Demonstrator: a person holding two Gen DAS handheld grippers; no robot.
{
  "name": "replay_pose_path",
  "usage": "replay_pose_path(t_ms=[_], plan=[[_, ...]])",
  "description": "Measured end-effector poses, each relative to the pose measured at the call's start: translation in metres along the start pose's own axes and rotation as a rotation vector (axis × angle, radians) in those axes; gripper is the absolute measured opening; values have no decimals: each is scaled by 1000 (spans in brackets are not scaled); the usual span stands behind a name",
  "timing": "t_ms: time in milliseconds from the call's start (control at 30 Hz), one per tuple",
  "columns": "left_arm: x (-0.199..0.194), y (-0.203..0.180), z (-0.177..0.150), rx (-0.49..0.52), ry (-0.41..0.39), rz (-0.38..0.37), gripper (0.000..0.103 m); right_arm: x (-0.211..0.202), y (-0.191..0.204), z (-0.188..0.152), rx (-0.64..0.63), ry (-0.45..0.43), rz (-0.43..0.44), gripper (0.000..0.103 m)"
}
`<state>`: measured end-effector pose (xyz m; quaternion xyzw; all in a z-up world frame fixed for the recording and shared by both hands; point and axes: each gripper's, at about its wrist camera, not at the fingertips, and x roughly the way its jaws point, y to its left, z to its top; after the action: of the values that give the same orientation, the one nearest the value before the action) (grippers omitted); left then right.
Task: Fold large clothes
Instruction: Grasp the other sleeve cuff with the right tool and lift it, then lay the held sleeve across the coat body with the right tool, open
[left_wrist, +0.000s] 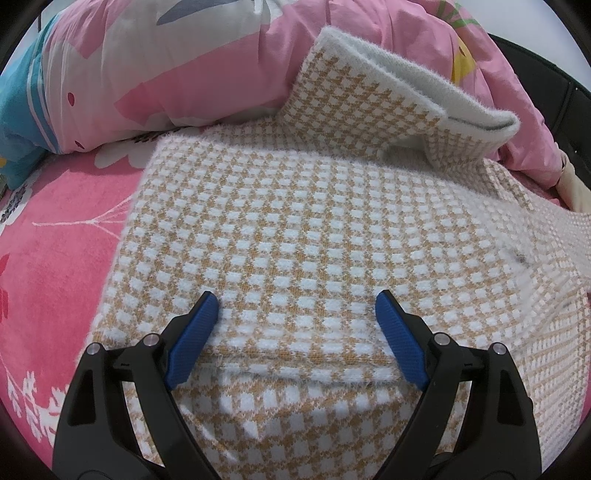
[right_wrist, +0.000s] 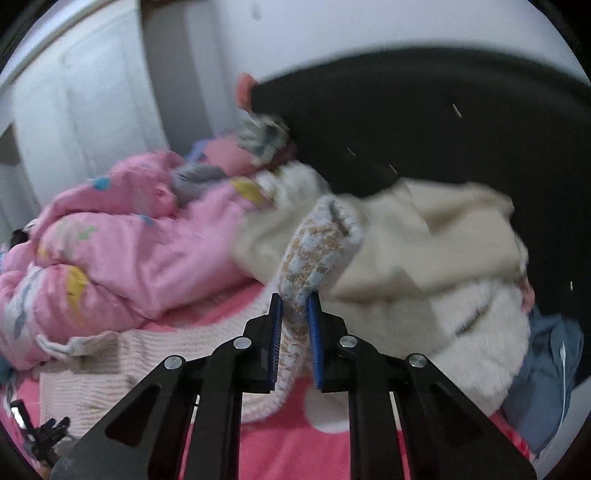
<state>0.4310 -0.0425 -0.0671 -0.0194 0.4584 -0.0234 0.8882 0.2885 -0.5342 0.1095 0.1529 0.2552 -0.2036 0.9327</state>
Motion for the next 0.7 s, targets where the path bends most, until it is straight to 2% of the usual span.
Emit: replay_pose_path(t_ms=[167, 233, 400, 533, 600, 700], plan=[[-6, 11, 2, -39, -10, -51, 84, -36, 63, 13, -75, -73, 171, 13], [-11, 17, 5, -65, -4, -66, 81, -48, 90, 14, -105, -88, 235, 12], [-35, 44, 12, -134, -3, -87, 78, -74, 183, 8, -200, -103, 460, 6], [-61, 73, 11, -185, -36, -101, 76, -91, 276, -14, -301, -111, 656, 6], [-70, 86, 10, -196, -53, -98, 74, -92, 323, -35, -366, -94, 712, 6], [-77, 101, 5, -209, -48, -102, 68, -81, 376, -75, -450, 6, 780, 6]])
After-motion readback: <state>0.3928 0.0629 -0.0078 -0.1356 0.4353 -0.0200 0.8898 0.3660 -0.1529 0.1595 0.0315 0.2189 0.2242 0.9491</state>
